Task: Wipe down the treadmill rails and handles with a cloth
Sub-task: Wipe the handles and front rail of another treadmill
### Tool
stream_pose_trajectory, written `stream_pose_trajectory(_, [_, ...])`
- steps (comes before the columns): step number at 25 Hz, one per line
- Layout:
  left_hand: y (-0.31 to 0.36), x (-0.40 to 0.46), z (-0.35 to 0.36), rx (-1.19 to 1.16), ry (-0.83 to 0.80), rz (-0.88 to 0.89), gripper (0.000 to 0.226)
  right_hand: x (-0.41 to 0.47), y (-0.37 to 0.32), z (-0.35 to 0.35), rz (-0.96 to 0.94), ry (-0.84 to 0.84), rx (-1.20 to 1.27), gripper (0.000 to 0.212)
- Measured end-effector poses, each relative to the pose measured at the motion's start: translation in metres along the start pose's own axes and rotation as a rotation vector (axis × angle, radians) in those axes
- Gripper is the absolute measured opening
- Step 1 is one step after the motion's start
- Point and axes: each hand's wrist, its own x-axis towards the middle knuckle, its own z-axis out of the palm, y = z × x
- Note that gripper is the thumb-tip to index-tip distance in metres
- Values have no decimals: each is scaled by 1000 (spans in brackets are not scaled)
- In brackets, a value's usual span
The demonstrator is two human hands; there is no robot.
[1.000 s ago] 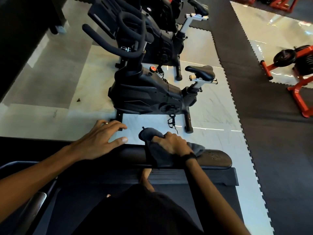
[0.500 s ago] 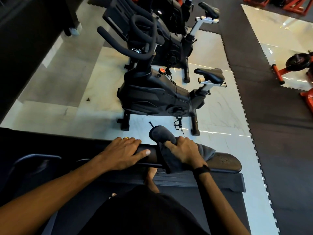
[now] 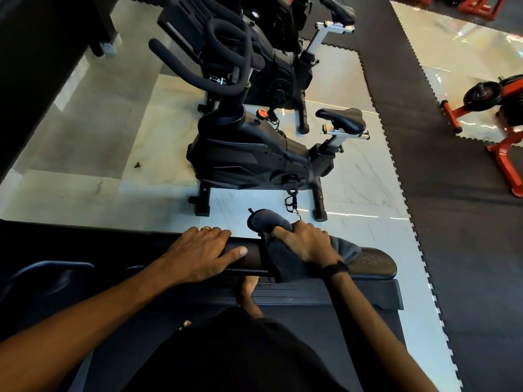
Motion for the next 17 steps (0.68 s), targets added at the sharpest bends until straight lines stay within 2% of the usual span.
stream_pose_trajectory(3, [1, -1, -1, 1, 0, -1, 82, 43, 6, -7, 15, -255, 79, 80])
stream_pose_trajectory(5, [1, -1, -2, 3, -5, -5, 82, 84, 26, 7, -95, -419, -6, 79])
stream_pose_trajectory(6, [1, -1, -3, -2, -5, -6, 83, 100, 34, 14, -107, -438, -14, 79])
stream_pose_trajectory(8, [1, -2, -3, -10, -4, -8, 83, 76, 26, 12, -42, -324, 23, 85])
stream_pose_trajectory(9, [0, -3, -2, -11, -5, -10, 84, 57, 18, 8, -5, -222, 76, 81])
stream_pose_trajectory(12, [-2, -3, 2, -7, -5, -19, 85, 5, 8, 3, -59, 24, 52, 41])
stream_pose_trajectory(14, [-5, -2, 3, -19, -25, -24, 89, -31, 11, 10, -219, 291, 60, 28])
stream_pose_trajectory(15, [-5, -1, 2, -33, -40, -19, 92, -44, 14, 16, -294, 414, 64, 27])
stream_pose_trajectory(17, [-5, 1, -4, -101, -73, -19, 91, -61, 23, 36, -352, 531, 33, 45])
